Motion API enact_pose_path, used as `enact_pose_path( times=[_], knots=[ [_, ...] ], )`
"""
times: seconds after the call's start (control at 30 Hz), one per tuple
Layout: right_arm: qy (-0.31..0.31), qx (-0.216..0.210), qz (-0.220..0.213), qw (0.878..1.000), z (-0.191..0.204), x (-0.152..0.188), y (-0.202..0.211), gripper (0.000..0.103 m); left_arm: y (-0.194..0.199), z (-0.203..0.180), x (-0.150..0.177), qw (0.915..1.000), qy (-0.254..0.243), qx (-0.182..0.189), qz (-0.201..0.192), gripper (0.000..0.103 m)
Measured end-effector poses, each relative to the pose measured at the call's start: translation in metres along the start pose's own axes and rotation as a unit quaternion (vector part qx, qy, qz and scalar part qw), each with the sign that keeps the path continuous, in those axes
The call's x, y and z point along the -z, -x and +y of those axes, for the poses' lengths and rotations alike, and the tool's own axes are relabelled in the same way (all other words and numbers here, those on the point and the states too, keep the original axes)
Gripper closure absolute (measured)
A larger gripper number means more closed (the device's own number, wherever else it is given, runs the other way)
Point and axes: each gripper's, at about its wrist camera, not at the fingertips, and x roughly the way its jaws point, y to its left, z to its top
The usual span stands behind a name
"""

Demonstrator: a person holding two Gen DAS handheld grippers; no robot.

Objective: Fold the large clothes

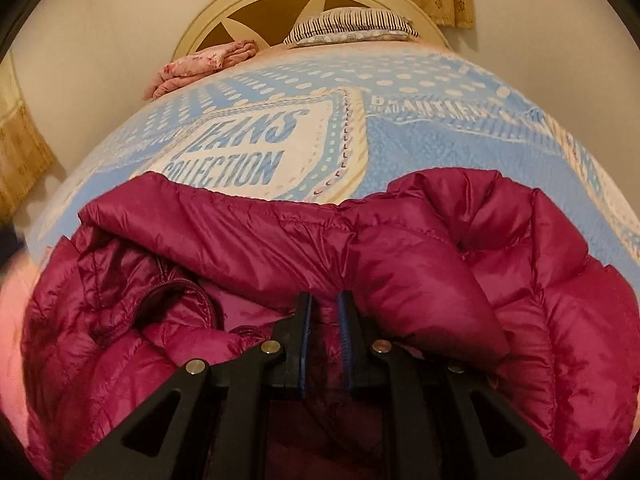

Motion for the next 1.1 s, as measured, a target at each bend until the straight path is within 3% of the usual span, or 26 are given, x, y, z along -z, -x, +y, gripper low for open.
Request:
enact_pose_path(
  times=[0.1, 0.17, 0.27, 0.33, 0.37, 0.47, 0.53, 0.63, 0.77, 0.93, 1.03, 1.1],
  knots=[
    [0.008, 0.009, -0.003, 1.000, -0.002, 0.003, 0.008, 0.090, -0.031, -0.017, -0.018, 0.9989, -0.041, -0.021, 0.006, 0.021],
    [0.007, 0.007, -0.003, 1.000, -0.003, 0.003, 0.009, 0.090, -0.065, -0.024, -0.015, 0.9957, -0.057, -0.059, 0.044, 0.022],
    [0.000, -0.001, -0.004, 1.000, -0.006, 0.002, 0.009, 0.090, -0.090, -0.011, 0.013, 0.9921, -0.039, -0.063, 0.101, 0.024],
    [-0.001, -0.003, -0.004, 1.000, -0.007, 0.002, 0.008, 0.090, -0.105, 0.000, 0.039, 0.9880, -0.038, -0.085, 0.123, 0.023],
    [-0.001, -0.004, -0.005, 1.000, -0.006, 0.002, 0.008, 0.090, -0.110, 0.005, 0.049, 0.9882, -0.031, -0.078, 0.128, 0.020],
    [-0.005, -0.009, -0.004, 1.000, -0.007, 0.001, 0.009, 0.090, -0.107, 0.001, 0.051, 0.9885, -0.037, -0.085, 0.120, 0.020],
    [-0.040, -0.042, -0.004, 0.998, -0.018, 0.001, 0.018, 0.089, -0.111, -0.002, 0.051, 0.9875, -0.045, -0.091, 0.120, 0.020],
    [-0.119, -0.072, -0.050, 0.989, -0.049, 0.003, 0.054, 0.090, -0.114, 0.003, 0.052, 0.9881, -0.042, -0.087, 0.119, 0.020],
    [-0.150, -0.026, -0.094, 0.984, -0.073, 0.003, 0.093, 0.090, -0.116, 0.003, 0.051, 0.9879, -0.045, -0.090, 0.118, 0.020],
    [-0.110, -0.033, -0.063, 0.991, -0.055, -0.008, 0.071, 0.090, -0.113, 0.000, 0.051, 0.9884, -0.042, -0.087, 0.117, 0.020],
    [-0.107, 0.002, -0.015, 0.994, -0.056, -0.003, 0.038, 0.090, -0.113, 0.000, 0.052, 0.9884, -0.043, -0.087, 0.117, 0.020],
    [-0.111, 0.007, -0.007, 0.994, -0.060, 0.004, 0.025, 0.090, -0.113, 0.000, 0.052, 0.9885, -0.042, -0.087, 0.117, 0.020]
  ],
)
